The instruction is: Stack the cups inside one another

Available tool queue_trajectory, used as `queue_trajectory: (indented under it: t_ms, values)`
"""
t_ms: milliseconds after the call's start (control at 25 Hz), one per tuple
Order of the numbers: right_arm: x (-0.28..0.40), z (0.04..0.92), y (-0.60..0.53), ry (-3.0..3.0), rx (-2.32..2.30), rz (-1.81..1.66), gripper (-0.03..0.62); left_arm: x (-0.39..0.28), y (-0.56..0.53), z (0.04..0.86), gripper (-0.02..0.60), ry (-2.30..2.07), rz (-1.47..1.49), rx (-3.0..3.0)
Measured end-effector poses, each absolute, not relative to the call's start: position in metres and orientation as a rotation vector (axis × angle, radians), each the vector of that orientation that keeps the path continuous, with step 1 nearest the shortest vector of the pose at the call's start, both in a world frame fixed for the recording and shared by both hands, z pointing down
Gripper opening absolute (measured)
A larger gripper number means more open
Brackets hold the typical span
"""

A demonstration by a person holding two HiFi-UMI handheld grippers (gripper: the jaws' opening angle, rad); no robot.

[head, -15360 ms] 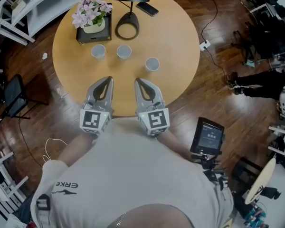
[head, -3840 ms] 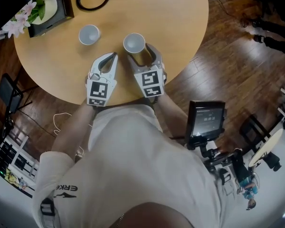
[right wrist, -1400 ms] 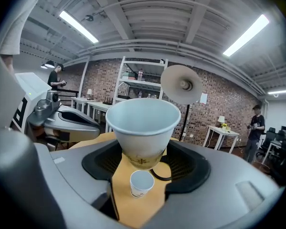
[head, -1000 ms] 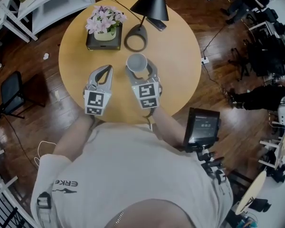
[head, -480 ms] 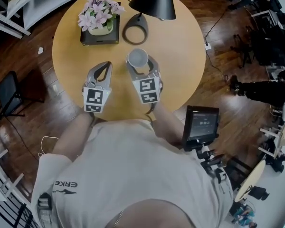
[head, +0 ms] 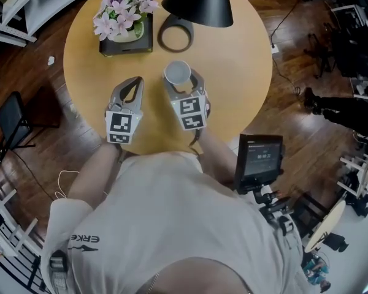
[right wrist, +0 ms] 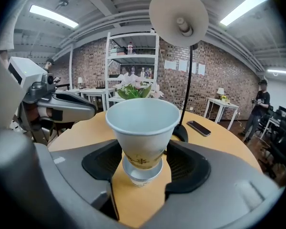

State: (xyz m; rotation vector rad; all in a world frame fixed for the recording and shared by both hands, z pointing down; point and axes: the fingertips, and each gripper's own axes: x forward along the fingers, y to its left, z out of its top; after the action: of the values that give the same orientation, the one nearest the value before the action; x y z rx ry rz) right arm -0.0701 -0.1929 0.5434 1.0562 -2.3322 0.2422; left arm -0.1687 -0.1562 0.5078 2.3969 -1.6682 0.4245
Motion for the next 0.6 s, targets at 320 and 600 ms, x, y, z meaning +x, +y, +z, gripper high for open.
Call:
queue_trajectory:
  t_ms: [320, 600]
  values:
    - [-0.071, 0.559, -0.193, -2.325, 1.032, 0.280, 0.310, -0.166, -0.160, 0.518, 0.002, -1.650, 0.449, 2.379]
    - [-0.071, 0.571, -0.191, -2.313, 1.010, 0.290, 0.314, -0.163, -0.161, 0.521, 0.002, -1.644, 0.455, 2.374]
